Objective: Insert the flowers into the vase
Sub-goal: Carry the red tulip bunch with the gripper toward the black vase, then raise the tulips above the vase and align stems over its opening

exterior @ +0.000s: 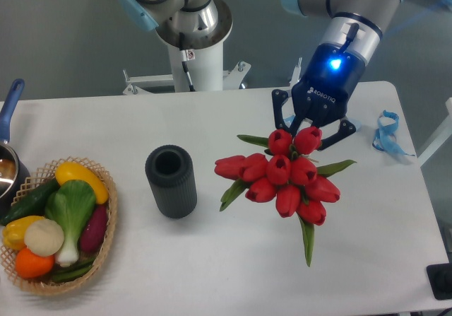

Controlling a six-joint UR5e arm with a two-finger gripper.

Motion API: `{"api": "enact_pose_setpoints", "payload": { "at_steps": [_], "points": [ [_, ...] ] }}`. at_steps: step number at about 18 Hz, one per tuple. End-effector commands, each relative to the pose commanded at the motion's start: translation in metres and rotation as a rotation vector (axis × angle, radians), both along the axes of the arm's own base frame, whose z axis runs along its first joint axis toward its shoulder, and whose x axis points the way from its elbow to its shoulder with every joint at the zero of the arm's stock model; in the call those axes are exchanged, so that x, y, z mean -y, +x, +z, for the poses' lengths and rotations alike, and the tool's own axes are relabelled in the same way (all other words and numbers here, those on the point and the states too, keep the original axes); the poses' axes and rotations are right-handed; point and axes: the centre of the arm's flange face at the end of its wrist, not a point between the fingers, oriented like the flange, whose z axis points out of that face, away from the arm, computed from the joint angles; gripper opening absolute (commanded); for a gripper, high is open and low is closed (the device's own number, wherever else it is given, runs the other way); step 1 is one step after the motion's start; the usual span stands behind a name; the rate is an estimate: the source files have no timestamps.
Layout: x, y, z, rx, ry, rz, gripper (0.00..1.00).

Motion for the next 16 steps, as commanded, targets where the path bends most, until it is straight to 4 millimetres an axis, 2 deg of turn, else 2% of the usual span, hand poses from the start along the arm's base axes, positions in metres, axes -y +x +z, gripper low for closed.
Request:
{"api": "enact_pose_setpoints", "payload": {
  "at_steps": [5,8,11,16],
  "points": [
    [-0.012,0.016,-0.005,0.048,0.158,-0.115,0.22],
    [-0.012,0.030,-0.025,0.084,0.252,-0.181,0.22],
    [-0.019,0.055,-0.037,0.121,0.348,-0.254,0.22],
    [-0.023,0.107,-0.032,0.138,0.351,-0.306,0.22]
  ]
}}
